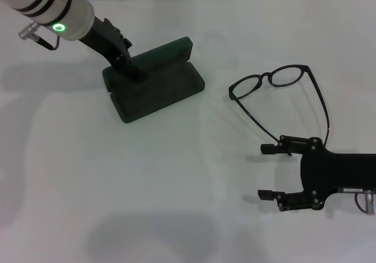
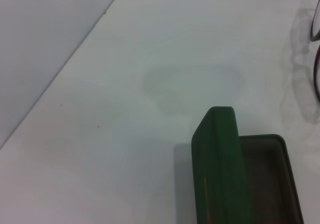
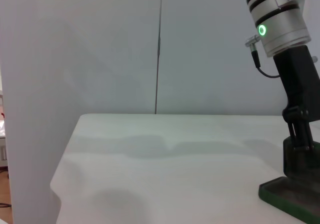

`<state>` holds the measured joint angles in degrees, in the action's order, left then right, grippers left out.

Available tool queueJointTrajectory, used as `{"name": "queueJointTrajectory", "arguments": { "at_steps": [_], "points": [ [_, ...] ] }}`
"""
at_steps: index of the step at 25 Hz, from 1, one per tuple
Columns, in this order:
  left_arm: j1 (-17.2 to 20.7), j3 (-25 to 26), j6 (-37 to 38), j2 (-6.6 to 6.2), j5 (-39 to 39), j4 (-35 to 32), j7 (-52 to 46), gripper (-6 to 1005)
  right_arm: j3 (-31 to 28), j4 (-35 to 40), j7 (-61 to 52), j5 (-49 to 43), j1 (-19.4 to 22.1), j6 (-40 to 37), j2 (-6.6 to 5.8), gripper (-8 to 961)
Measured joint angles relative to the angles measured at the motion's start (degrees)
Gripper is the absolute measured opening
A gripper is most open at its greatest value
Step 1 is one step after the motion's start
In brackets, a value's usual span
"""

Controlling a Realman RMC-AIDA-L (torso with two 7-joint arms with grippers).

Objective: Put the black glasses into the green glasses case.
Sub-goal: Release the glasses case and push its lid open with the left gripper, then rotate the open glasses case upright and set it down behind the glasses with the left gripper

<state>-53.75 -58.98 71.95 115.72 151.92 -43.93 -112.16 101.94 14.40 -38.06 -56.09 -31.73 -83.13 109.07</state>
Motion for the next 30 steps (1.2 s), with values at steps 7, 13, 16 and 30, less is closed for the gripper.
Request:
{"name": "queueJointTrajectory", "arguments": {
  "at_steps": [7, 13, 16, 30],
  "points": [
    [0.2, -0.3, 0.1, 0.82, 0.0, -1.4, 0.1, 821, -0.1, -0.1, 0.0, 0.0, 0.1, 0.3, -0.01, 792],
    [0.3, -0.8, 0.1, 1.0, 0.1, -1.7, 0.0, 631, 0.1, 0.0, 0.0, 0.0, 0.2, 0.7, -0.07, 792],
    [0.3, -0.9, 0.1, 1.0, -0.2, -1.8, 0.1, 564, 0.1, 0.0, 0.0, 0.0, 0.2, 0.8, -0.01, 792],
    [0.3, -0.9, 0.6, 1.01, -0.1, -2.2, 0.4, 216, -0.2, 0.0, 0.0, 0.0, 0.2, 0.8, 0.0, 791]
  ]
}}
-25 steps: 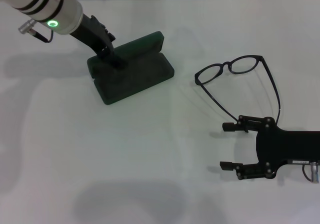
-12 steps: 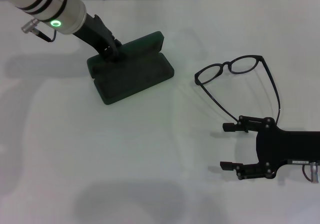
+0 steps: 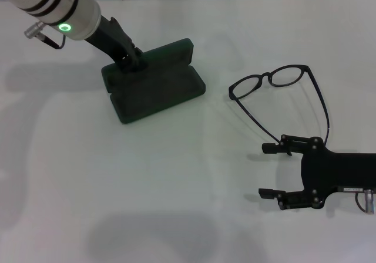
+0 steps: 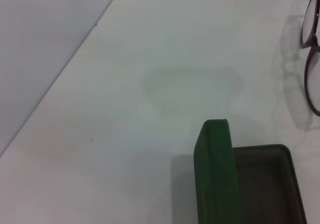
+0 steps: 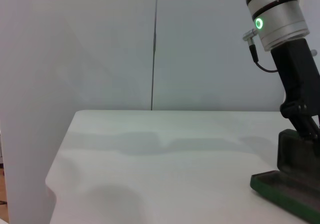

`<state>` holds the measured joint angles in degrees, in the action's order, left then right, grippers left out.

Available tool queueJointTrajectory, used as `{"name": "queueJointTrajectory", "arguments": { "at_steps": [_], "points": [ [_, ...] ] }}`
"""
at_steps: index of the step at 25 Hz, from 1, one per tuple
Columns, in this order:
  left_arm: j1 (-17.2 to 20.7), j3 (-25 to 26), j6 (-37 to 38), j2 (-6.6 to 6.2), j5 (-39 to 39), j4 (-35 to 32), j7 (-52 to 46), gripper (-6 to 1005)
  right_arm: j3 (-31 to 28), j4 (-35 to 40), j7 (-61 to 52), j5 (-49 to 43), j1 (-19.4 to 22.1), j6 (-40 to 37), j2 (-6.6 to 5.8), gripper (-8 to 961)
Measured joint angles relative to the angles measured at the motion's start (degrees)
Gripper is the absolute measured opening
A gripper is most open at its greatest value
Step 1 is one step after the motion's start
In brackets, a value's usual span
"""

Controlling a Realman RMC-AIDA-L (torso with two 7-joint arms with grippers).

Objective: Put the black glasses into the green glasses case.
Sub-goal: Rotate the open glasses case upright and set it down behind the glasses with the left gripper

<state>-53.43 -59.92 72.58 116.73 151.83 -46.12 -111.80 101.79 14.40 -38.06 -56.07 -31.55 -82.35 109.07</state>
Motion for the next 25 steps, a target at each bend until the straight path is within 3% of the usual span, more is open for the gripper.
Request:
{"name": "queueJointTrajectory", "arguments": {
  "at_steps": [4, 10, 16, 19, 25],
  "points": [
    [0.3, 0.0, 1.3, 0.43, -0.2, -1.3, 1.1, 213, -0.1, -0.1, 0.0, 0.0, 0.0, 0.0, -0.04, 790],
    [4.6, -0.5, 5.7, 2.37, -1.6, -10.8, 5.5, 212, -0.1, -0.1, 0.1, 0.0, 0.1, 0.1, -0.06, 790],
    [7.3, -0.8, 14.3, 2.08, -6.9, -16.6, 7.9, 212, -0.1, -0.1, 0.0, 0.0, 0.1, 0.2, -0.09, 790],
    [9.3, -1.4, 16.1, 2.65, -7.9, -19.1, 7.5, 211, -0.1, 0.0, 0.0, 0.0, 0.1, 0.2, -0.09, 789],
    [13.3, -7.7, 15.7, 3.04, -11.7, -20.9, 5.5, 211, 0.0, 0.0, 0.0, 0.0, 0.1, 0.1, -0.09, 789]
  ]
}}
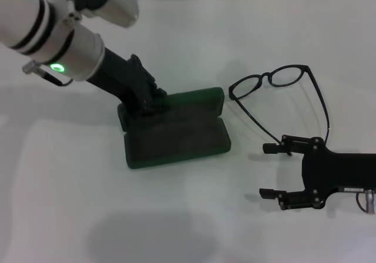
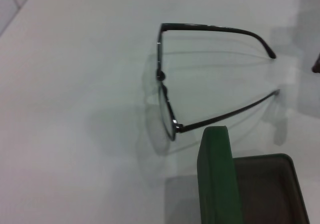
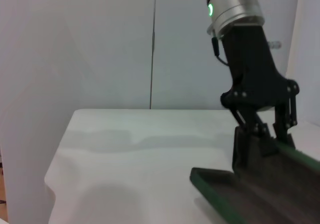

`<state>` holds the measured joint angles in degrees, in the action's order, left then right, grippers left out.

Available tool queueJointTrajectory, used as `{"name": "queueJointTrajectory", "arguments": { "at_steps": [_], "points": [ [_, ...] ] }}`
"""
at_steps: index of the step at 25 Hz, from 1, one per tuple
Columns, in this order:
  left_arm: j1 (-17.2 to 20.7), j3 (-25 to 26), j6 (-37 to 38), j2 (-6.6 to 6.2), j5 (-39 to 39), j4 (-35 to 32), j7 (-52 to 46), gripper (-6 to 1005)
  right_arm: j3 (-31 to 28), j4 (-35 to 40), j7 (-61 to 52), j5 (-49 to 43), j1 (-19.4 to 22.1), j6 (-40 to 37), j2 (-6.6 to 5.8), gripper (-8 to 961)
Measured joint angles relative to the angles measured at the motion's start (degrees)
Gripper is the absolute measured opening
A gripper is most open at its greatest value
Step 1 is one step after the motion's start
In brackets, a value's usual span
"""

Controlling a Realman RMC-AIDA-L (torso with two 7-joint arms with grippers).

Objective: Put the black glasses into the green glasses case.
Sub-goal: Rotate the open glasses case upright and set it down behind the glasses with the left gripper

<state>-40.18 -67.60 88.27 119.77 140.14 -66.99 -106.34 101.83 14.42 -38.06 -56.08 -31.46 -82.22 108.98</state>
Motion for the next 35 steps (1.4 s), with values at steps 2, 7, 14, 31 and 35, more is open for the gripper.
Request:
{"name": "queueJointTrajectory", "arguments": {
  "at_steps": [2, 7, 14, 31, 35],
  "points": [
    [0.8, -1.4, -1.4, 0.09, -0.7, 0.0, -0.1, 210, 0.1, 0.0, 0.0, 0.0, 0.0, 0.0, 0.04, 789],
    [1.3, -2.0, -4.2, 0.14, -1.9, 0.3, 0.4, 210, 0.1, 0.0, 0.0, 0.0, 0.0, 0.0, 0.09, 789],
    [1.6, -5.1, -9.5, 0.05, -1.7, 0.8, 1.6, 210, 0.0, 0.0, 0.0, 0.0, 0.0, 0.0, 0.09, 788],
    [2.0, -6.6, -11.9, -0.01, -1.1, 1.8, 1.4, 206, -0.2, 0.0, 0.0, 0.0, 0.1, 0.1, 0.09, 787],
    [2.3, -6.6, -10.8, 0.02, -1.4, 1.0, 1.1, 219, -0.2, 0.0, 0.0, 0.0, 0.1, 0.1, 0.09, 787]
  ]
}}
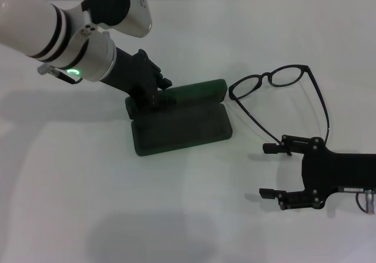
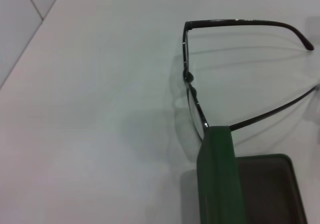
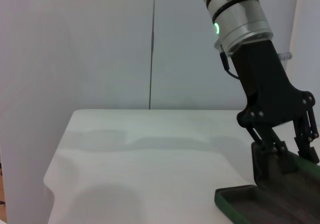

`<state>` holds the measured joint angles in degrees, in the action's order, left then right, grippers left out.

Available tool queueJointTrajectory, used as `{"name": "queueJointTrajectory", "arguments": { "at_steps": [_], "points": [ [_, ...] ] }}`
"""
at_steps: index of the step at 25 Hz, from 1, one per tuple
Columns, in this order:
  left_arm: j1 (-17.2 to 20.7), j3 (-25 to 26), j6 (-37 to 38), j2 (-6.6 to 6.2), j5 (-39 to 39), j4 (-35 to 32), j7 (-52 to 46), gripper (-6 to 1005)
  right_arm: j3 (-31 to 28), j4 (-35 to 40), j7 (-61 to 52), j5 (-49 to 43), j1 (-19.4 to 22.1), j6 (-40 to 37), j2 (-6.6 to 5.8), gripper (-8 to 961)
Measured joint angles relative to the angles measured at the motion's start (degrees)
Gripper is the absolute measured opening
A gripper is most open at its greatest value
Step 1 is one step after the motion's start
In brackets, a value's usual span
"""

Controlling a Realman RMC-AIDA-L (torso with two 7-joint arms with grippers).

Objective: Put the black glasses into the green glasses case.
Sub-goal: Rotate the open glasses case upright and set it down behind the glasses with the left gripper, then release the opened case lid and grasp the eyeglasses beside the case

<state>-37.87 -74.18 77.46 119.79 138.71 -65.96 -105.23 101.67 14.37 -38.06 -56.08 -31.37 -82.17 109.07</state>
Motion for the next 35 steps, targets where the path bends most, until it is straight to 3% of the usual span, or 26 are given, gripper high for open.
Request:
{"name": "queueJointTrajectory", "arguments": {
  "at_steps": [2, 6, 13, 18, 22, 28, 32, 35],
  "points": [
    [0.1, 0.1, 1.0, 0.0, -0.4, -0.8, -0.3, 225, 0.0, 0.0, 0.0, 0.0, 0.0, 0.0, 0.0, 787],
    [0.4, 1.5, 2.3, -0.03, -2.0, -2.3, -2.2, 368, 0.0, -0.1, 0.0, 0.0, 0.0, 0.0, 0.0, 786],
    [1.9, 13.4, 10.5, -0.42, -11.0, -4.1, -1.9, 585, 0.0, 0.0, 0.0, 0.0, 0.1, 0.0, -0.01, 786],
    [6.9, 23.9, 17.2, -0.88, -25.2, -0.3, 4.3, 744, 0.0, 0.0, 0.0, 0.0, 0.3, 0.0, 0.0, 785],
    [13.1, 26.4, 19.8, -0.92, -36.7, 4.3, 11.4, 889, -0.1, 0.0, 0.0, 0.2, 0.7, -0.1, 0.0, 785],
    [20.9, 29.0, 18.6, -0.16, -43.2, 14.9, 28.4, 890, -0.1, 0.0, 0.0, 0.4, 0.9, -0.1, 0.0, 785],
    [24.1, 29.7, 17.0, -0.13, -42.5, 22.9, 40.1, 890, -0.6, 0.1, 0.0, 0.4, 1.3, -0.1, 0.0, 785],
    [25.8, 29.7, 15.6, -0.16, -39.3, 25.1, 44.9, 888, -2.3, 0.3, 0.2, 0.2, 2.7, -0.1, 0.0, 784]
  ]
}}
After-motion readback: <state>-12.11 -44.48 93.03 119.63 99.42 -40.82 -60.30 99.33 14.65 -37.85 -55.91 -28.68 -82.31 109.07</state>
